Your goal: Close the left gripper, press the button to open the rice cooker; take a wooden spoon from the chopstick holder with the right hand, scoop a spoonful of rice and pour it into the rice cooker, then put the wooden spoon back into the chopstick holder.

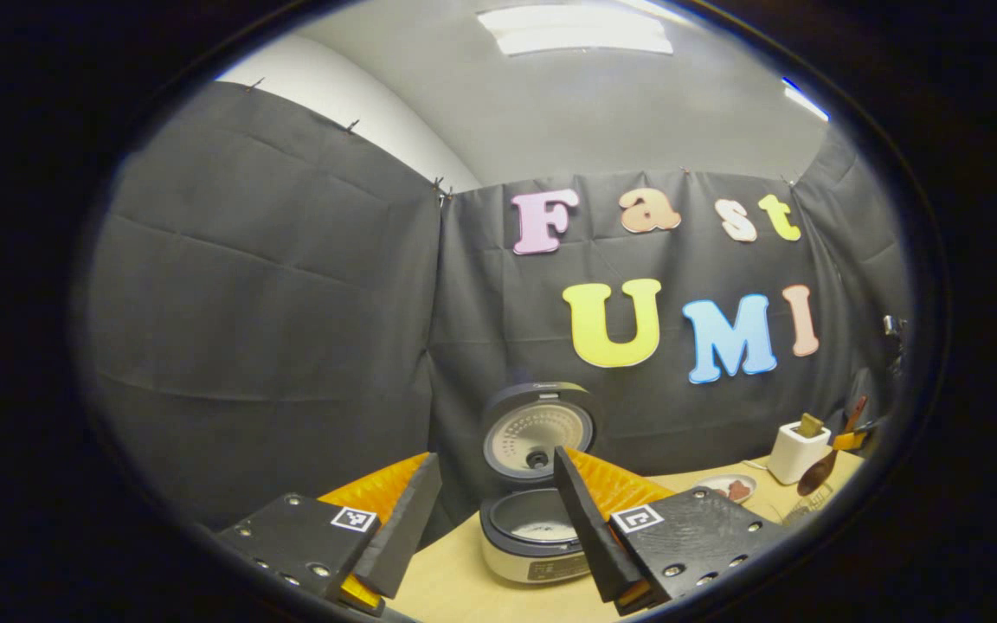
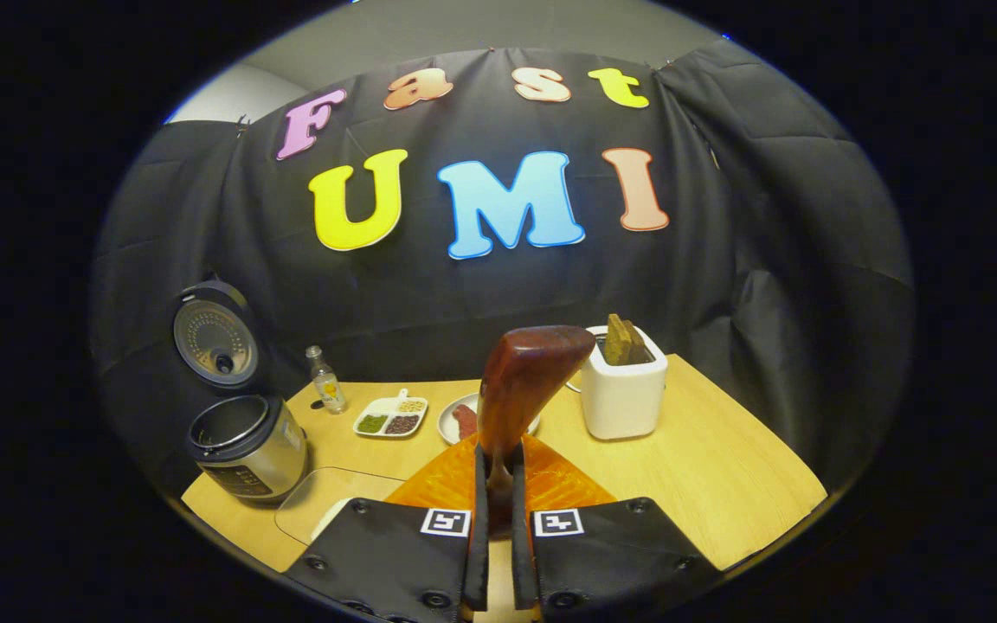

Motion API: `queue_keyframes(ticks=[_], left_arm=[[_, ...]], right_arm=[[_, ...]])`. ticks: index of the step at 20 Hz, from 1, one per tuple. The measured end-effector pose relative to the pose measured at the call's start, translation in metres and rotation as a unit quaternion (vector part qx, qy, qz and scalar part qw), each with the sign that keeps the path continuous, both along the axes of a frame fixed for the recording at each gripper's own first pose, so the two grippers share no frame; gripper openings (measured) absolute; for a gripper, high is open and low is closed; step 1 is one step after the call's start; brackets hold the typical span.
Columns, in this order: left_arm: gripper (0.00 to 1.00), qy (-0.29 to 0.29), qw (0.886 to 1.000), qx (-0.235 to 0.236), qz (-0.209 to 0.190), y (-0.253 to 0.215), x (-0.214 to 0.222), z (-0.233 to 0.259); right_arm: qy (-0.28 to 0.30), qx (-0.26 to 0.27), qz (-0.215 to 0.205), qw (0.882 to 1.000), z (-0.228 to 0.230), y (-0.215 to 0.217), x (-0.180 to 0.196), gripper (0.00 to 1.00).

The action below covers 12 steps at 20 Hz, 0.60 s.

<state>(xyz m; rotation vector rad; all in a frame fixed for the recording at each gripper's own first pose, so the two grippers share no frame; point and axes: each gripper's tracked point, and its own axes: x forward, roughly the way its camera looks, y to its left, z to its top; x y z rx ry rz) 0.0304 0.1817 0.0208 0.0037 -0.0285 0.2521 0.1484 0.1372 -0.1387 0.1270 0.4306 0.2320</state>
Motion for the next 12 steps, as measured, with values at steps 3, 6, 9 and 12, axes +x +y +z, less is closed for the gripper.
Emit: queue_keyframes(ticks=[3, 6, 9, 12], left_arm=[[0.80, 0.003, 1.000, 0.001, 0.007, 0.013, -0.001, -0.004], [0.80, 0.007, 1.000, 0.001, 0.017, 0.030, -0.005, -0.008], [0.80, 0.012, 1.000, 0.001, 0.029, 0.046, -0.009, -0.013], [0.80, 0.016, 0.999, 0.004, 0.039, 0.061, -0.013, -0.018]], right_arm=[[-0.008, 0.004, 0.030, 1.000, 0.005, 0.035, -0.003, 0.13], [-0.005, 0.003, 0.055, 0.998, -0.001, 0.066, -0.008, 0.13], [0.003, -0.013, 0.075, 0.997, -0.019, 0.090, -0.012, 0.13], [0.006, -0.050, 0.087, 0.995, -0.043, 0.108, -0.016, 0.13]])
